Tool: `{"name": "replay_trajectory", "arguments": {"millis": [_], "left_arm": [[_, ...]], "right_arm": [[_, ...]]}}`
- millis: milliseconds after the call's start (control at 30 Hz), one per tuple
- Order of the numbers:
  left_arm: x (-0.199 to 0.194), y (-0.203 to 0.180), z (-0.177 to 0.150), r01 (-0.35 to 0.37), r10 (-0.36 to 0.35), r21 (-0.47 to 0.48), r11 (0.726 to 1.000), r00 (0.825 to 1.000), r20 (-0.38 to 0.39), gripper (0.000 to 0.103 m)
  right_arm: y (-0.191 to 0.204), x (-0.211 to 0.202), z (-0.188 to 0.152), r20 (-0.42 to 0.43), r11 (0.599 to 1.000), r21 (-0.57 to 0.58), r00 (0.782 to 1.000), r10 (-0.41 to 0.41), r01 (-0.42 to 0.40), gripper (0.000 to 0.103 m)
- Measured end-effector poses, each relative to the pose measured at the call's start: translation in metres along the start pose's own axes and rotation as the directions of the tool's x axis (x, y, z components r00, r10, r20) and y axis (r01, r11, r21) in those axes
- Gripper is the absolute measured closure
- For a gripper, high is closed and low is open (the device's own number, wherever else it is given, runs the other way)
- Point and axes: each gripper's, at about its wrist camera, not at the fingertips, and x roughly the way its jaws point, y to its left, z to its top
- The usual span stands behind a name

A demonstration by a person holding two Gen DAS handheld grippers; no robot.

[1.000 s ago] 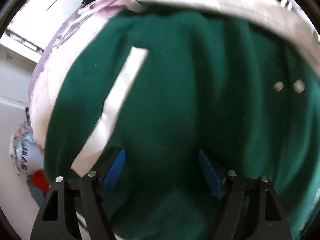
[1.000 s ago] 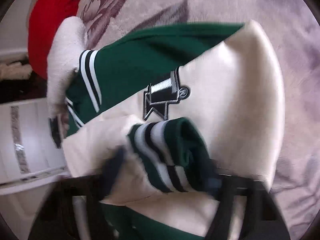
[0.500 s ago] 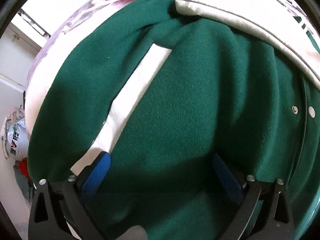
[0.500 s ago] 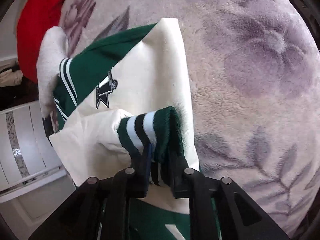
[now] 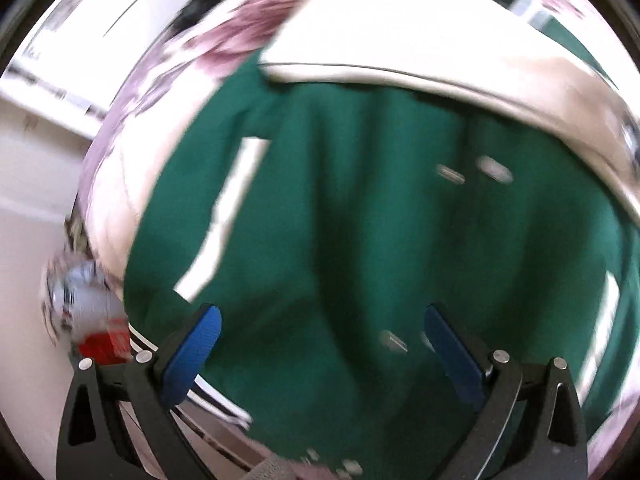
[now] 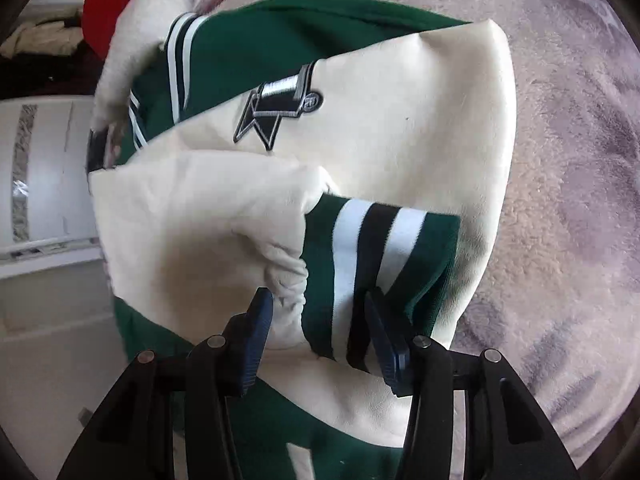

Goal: Fold large clothes

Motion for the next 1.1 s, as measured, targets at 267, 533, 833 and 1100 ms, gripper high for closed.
{"name": "replay_trajectory", "arguments": {"millis": [267, 533, 833, 1100], "left_arm": [[-0.05, -0.133, -0.086, 0.251, -0.229, 0.3, 0.921, 0.968, -0.106, 0.0], [-0.048, -0.246, -0.145, 0.245, -0.214, 0.559, 0.792, 0.969, -0.122, 0.085], [-0.088, -0.188, -0.116, 0.349, -0.358, 0.44, 0.827, 0.931, -0.067, 0.099], [-0.106, -0.119, -0.087, 0.383, -0.401, 0.341, 0.858, 0.916, -0.022, 0.099]], "right_arm": [[-0.05, -0.086, -0.046, 0.04, 0.999, 0.037, 0.999, 0.02, -0.022, 0.041], [-0.129, -0.103, -0.067, 0.042, 0.989, 0.141, 0.998, 0.046, -0.051, 0.041], [-0.119, -0.043, 0.048, 0.067, 0.928, 0.145, 0.939, 0.338, -0.344, 0.026], [-0.06, 0.008, 0.071, 0.026, 0.932, 0.167, 0.946, 0.323, -0.323, 0.093]]}}
